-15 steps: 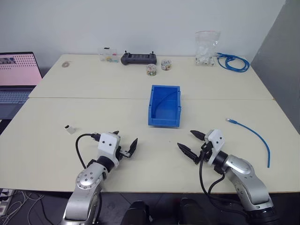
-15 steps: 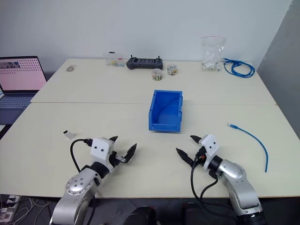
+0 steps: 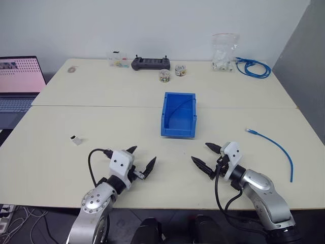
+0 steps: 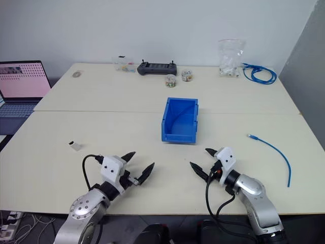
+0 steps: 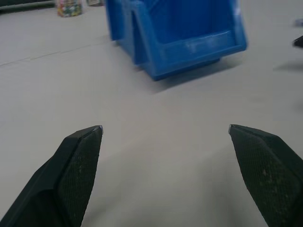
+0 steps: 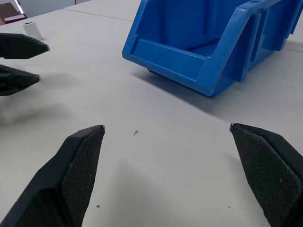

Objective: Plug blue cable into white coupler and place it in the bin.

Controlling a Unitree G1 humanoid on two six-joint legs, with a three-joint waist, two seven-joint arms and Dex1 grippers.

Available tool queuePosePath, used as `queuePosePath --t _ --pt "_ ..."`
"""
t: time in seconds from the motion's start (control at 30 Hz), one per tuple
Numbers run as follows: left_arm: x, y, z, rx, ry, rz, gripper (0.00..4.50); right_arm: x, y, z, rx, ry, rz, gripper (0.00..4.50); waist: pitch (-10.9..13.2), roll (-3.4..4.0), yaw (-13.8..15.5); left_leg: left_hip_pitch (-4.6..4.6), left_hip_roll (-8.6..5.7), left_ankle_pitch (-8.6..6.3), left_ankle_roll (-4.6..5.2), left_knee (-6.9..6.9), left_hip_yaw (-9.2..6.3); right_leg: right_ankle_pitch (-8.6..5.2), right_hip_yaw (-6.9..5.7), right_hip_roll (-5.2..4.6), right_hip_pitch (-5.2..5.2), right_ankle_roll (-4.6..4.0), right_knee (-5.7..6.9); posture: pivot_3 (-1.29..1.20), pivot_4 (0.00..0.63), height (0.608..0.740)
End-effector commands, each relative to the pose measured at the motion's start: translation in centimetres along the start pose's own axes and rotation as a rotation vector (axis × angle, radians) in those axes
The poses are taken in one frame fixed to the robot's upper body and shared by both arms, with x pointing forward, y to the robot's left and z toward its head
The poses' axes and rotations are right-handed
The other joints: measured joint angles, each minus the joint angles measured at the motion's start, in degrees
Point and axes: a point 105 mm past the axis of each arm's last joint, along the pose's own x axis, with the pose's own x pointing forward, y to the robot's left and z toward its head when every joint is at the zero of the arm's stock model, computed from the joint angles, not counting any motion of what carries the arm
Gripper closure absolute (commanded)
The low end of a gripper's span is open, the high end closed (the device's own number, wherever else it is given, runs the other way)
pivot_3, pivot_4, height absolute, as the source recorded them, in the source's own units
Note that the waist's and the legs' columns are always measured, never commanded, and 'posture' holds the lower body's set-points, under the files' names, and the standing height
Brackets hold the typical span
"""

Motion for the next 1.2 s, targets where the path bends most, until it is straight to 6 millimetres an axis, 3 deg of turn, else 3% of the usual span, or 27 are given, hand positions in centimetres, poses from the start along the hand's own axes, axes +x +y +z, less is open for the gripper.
queuePosePath --t 0.03,0.43,0.57,0.67,0.87,1.07,1.2 --pt "-0.5 -0.3 1.4 0.002 -0.055 -0.068 0.03 -0.2 -0.1 1.0 -0.032 -0.037 -0.006 0.00 0.0 0.00 0.0 0.00 0.00 0.00 0.00 0.00 0.00 0.00 0.00 0.00 0.00 0.00 0.00 0.00 0.150 0.740" --pt "0.2 -2.0 3.0 0.032 -0.034 -0.380 0.03 -2.8 -1.8 3.6 -0.060 -0.074 -0.095 0.00 0.0 0.02 0.5 -0.01 0.00 0.00 0.01 0.00 0.03 0.00 0.02 0.02 -0.01 0.01 -0.02 0.00 0.150 0.740" --pt "1.6 -2.2 4.7 0.137 -0.046 -0.451 0.03 -5.1 -5.5 4.0 -0.076 -0.020 -0.240 0.00 0.0 0.03 0.8 -0.03 -0.02 0.00 0.01 0.01 0.08 0.02 0.05 0.02 0.00 0.04 -0.04 0.00 0.150 0.740" --pt "3.2 -2.8 5.9 0.187 -0.047 -0.505 0.03 -7.8 -10.4 3.1 -0.070 0.080 -0.400 0.00 0.0 0.02 0.9 -0.03 -0.04 0.00 0.01 0.02 0.12 0.02 0.07 0.02 0.01 0.05 -0.05 0.00 0.150 0.740" --pt "4.5 -4.5 6.2 0.240 -0.030 -0.616 0.03 -12.4 -17.7 2.4 -0.044 0.182 -0.602 0.00 0.0 0.05 0.4 0.05 0.03 -0.01 0.04 -0.02 0.51 0.08 0.31 0.07 -0.01 -0.02 -0.03 0.00 0.150 0.740" --pt "5.2 -5.9 6.0 0.256 -0.032 -0.681 0.03 -14.7 -21.1 0.5 0.035 0.287 -0.677 0.00 0.1 0.06 0.3 0.09 0.02 0.00 0.08 0.02 0.79 0.16 0.38 0.07 0.02 -0.11 -0.01 0.00 0.150 0.740" --pt "5.5 -6.1 6.1 0.258 -0.044 -0.683 0.03 -15.7 -22.0 -1.1 0.057 0.381 -0.686 0.00 0.1 0.07 0.3 0.09 0.02 0.00 0.08 0.03 0.83 0.18 0.40 0.08 0.01 -0.13 -0.01 0.00 0.150 0.740"
